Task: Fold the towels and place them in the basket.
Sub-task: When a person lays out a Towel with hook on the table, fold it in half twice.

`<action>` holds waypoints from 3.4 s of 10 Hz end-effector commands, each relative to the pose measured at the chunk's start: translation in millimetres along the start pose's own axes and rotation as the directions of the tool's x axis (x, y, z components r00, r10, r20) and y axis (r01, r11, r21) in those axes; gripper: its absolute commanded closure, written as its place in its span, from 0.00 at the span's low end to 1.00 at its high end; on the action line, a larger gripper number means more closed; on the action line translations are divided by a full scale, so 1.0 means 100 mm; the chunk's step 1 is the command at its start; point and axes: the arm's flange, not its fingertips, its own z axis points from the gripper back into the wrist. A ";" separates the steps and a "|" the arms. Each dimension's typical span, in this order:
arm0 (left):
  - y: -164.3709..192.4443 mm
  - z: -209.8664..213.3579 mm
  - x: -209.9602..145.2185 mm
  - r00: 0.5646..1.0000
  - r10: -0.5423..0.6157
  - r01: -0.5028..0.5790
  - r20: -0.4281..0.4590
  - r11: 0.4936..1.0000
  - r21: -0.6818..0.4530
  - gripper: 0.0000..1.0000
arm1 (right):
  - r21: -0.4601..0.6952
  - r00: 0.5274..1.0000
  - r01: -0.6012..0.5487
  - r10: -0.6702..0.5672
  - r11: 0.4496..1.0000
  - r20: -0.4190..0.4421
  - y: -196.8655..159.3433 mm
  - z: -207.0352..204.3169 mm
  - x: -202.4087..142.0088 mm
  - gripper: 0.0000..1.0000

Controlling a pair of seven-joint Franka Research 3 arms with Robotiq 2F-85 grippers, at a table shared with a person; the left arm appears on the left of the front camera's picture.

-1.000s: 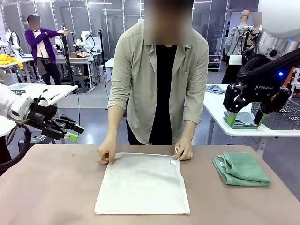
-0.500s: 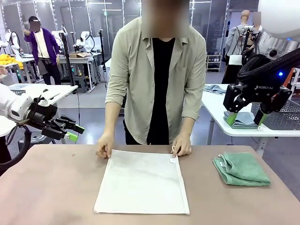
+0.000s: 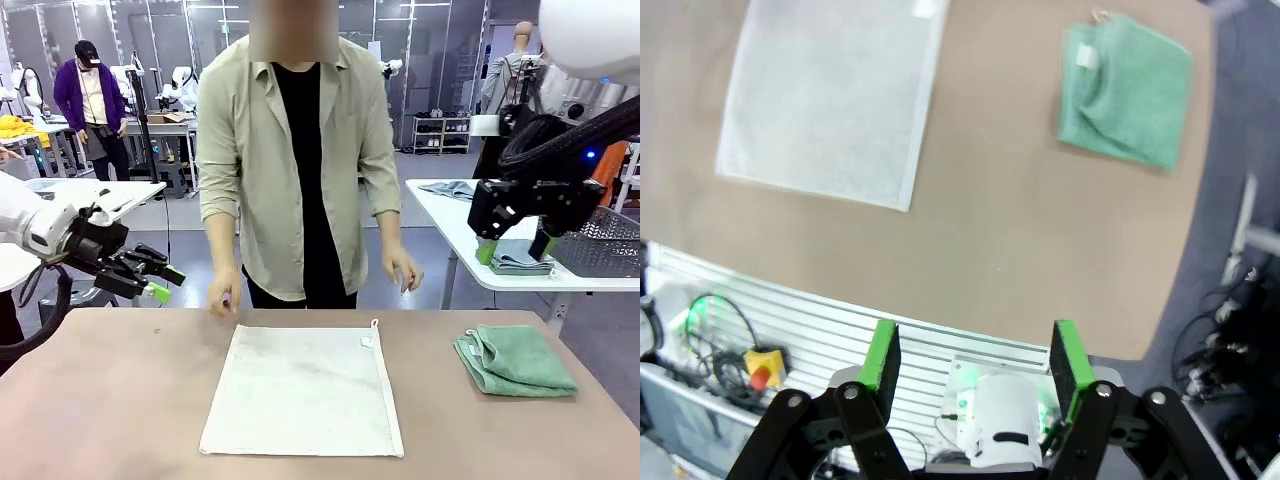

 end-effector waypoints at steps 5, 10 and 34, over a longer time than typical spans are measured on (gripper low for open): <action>-0.62 -0.97 1.20 0.825 0.092 -0.095 -0.558 0.995 0.024 0.28 | -0.018 0.635 -0.772 0.772 0.635 -0.011 0.68 -0.58 0.42 0.25; -0.93 -1.37 1.37 0.544 0.201 -0.111 -0.815 0.980 0.168 0.28 | 0.049 0.333 -0.943 0.942 0.330 0.052 1.01 -1.41 0.28 0.25; -1.50 -2.22 0.12 0.534 0.004 -0.007 -0.846 1.000 0.000 0.00 | 0.211 0.251 -0.945 0.968 0.250 -0.021 1.17 -2.89 -0.33 0.00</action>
